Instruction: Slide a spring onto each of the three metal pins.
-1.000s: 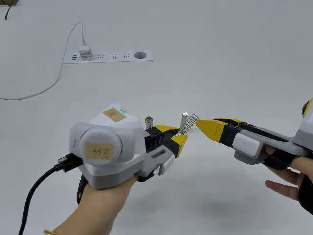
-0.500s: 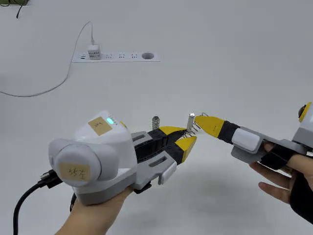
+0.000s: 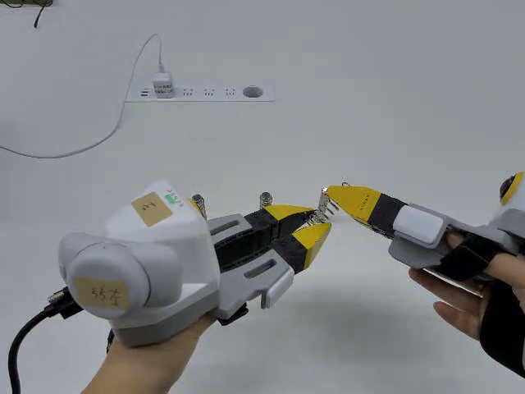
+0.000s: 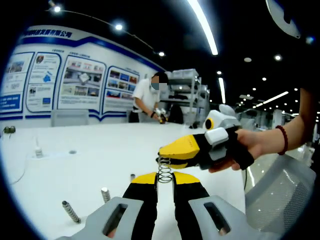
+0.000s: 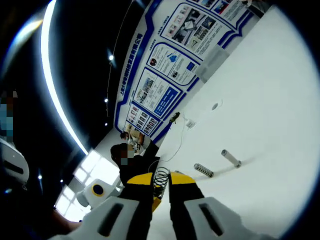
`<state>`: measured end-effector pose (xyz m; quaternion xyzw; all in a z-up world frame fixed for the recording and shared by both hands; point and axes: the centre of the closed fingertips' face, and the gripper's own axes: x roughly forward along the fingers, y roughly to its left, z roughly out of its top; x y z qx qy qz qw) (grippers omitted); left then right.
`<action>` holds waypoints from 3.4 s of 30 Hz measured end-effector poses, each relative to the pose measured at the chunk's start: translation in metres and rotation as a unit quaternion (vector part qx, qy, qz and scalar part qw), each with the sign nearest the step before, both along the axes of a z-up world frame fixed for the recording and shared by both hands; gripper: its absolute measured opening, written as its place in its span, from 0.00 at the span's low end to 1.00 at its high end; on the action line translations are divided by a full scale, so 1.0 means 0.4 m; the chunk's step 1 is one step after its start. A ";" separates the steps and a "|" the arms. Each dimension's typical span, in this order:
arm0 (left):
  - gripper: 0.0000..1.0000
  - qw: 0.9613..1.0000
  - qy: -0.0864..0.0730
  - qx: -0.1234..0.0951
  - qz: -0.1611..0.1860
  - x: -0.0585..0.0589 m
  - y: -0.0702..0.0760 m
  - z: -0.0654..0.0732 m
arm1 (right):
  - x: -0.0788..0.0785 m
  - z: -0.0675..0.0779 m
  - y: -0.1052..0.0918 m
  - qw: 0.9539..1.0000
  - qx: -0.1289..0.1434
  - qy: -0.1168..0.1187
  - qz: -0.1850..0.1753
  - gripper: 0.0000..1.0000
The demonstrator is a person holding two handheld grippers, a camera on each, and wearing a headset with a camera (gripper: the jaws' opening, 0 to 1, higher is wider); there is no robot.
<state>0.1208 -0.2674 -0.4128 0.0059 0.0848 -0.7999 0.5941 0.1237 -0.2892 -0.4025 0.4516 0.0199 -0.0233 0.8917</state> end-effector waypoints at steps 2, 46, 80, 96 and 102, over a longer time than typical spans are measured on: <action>0.11 1.000 0.000 0.005 0.000 0.000 0.001 -0.003 | 0.002 0.000 0.004 1.000 -0.014 0.002 0.003 0.12; 0.60 0.986 -0.070 0.112 0.104 0.155 0.112 -0.117 | 0.057 -0.026 -0.133 0.930 -0.352 0.103 -0.001 0.11; 0.89 0.977 -0.056 0.141 0.153 0.206 0.132 -0.160 | 0.102 -0.120 -0.205 0.914 -0.379 0.143 0.001 0.11; 0.88 0.976 -0.058 0.146 0.153 0.208 0.133 -0.167 | 0.096 -0.159 -0.186 0.905 -0.392 0.164 0.012 0.12; 0.87 0.975 -0.058 0.146 0.155 0.212 0.134 -0.166 | 0.098 -0.176 -0.177 0.897 -0.406 0.175 0.025 0.12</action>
